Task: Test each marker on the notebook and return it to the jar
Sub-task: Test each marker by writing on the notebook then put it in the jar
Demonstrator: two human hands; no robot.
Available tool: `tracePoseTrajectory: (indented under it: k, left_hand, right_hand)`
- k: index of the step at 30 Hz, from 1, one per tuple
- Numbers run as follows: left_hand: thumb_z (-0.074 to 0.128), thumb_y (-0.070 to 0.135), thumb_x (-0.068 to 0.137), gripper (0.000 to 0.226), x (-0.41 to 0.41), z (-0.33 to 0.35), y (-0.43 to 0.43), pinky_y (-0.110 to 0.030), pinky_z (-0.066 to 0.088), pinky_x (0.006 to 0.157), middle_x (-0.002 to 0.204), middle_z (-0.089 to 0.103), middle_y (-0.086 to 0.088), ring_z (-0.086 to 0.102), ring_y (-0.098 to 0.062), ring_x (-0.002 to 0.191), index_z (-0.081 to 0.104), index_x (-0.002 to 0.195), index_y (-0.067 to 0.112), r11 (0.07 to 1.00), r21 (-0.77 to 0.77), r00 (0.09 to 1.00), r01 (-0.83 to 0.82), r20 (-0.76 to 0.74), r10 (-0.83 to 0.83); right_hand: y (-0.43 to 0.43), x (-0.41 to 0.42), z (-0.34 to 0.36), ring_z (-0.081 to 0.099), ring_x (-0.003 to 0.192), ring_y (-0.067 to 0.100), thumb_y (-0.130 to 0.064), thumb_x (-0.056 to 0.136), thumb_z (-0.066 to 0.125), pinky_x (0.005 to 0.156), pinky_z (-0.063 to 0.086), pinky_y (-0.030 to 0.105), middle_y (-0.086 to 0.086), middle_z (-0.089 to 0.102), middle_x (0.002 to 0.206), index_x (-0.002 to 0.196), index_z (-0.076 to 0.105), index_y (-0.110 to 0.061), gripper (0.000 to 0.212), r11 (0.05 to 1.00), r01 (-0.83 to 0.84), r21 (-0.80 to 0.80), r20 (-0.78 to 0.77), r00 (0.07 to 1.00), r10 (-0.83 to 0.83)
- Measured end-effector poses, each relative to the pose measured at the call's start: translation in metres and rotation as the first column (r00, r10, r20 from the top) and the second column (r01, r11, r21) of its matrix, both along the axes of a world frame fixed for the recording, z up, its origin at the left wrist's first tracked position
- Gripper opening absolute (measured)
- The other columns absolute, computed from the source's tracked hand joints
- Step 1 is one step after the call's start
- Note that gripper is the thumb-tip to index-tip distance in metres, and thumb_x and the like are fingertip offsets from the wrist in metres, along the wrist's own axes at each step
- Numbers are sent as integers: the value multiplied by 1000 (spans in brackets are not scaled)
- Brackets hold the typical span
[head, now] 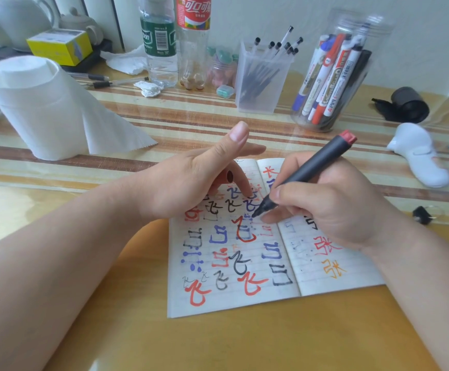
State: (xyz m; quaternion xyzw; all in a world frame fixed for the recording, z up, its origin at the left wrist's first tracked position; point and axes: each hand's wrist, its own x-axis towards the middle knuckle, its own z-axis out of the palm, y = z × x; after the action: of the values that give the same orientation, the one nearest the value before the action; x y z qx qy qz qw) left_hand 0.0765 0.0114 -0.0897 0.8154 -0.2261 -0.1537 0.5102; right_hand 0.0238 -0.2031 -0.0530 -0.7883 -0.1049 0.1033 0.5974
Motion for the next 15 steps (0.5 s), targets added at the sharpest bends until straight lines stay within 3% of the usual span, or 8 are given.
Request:
tracePoseTrajectory:
  k: [3,8,15]
  left_hand:
    - [11,98,80,76,4,-5,1,-41,38,76,103,78,14,63,7,73,52,134,64,1000,-13,1000,-3,13,3]
    - [12,98,81,76,6,-7,0,-43,37,73,104,78,11,59,4,66,52,135,62,999,-39,1000,3,-4,-4]
    - [13,98,80,76,6,-8,0,-43,40,72,104,78,10,62,2,67,53,134,63,998,-55,1000,7,-21,-8]
  right_hand:
    - [1,0,-1,77,75,31,-13,72,72,73,64,49,23,70,76,71,63,-5,12,996,8,-93,56,998,-3]
    - [3,-2,0,76,74,25,-21,73,73,79,60,56,14,73,74,76,67,-13,10,975,2,-224,134,991,29]
    - [5,-1,1,69,75,29,-28,69,73,73,56,52,11,70,72,75,68,-16,14,947,11,-320,192,980,53]
